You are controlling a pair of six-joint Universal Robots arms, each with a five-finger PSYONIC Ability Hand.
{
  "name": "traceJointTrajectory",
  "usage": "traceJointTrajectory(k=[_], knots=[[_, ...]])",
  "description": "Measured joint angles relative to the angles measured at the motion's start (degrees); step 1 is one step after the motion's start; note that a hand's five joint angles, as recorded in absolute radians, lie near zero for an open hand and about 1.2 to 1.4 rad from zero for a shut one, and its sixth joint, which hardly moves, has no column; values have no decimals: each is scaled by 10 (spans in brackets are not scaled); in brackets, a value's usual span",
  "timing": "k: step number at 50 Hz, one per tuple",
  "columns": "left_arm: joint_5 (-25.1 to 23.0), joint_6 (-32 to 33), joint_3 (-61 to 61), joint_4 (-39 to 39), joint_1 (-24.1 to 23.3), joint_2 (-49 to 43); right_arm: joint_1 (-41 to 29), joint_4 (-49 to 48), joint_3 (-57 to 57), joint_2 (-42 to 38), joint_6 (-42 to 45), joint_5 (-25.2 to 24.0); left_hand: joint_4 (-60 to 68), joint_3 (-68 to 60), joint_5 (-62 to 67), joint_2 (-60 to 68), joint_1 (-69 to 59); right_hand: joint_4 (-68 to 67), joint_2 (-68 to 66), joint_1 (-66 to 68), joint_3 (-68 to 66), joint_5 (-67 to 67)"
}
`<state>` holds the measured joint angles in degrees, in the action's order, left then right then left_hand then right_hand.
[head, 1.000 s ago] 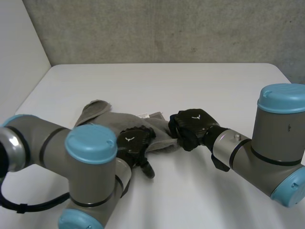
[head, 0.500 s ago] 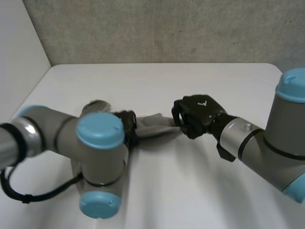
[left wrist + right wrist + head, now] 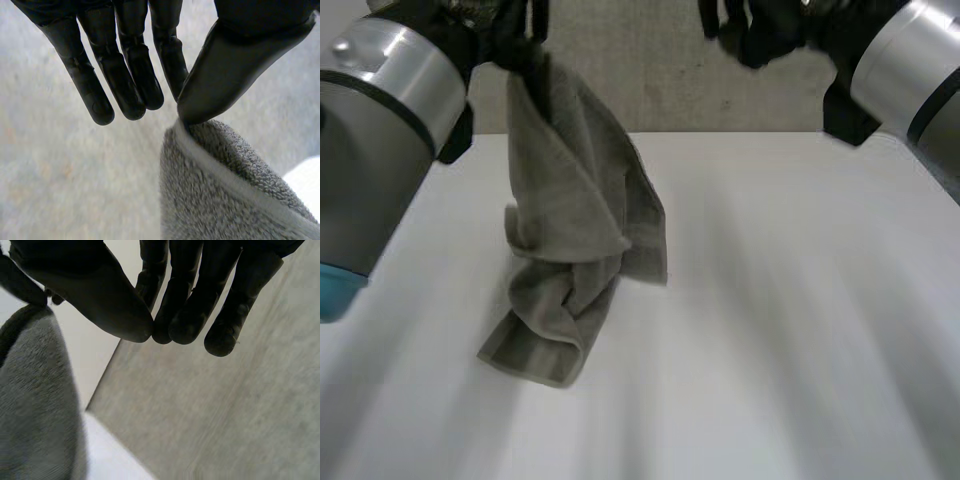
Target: Fold the towel.
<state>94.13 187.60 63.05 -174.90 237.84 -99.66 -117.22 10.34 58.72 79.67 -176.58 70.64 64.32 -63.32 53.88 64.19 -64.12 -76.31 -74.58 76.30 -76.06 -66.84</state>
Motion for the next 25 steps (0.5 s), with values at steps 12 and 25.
traceJointTrajectory(k=[12,25], knots=[[-124,-3,215,37,121,7,-18,-13,186,-100,85,-15,0,0,0,0,0,511,501,-511,510,534],[-178,-2,318,10,154,92,-42,-95,162,-248,4,1,-2,0,-1,-2,1,598,582,-597,595,621]])
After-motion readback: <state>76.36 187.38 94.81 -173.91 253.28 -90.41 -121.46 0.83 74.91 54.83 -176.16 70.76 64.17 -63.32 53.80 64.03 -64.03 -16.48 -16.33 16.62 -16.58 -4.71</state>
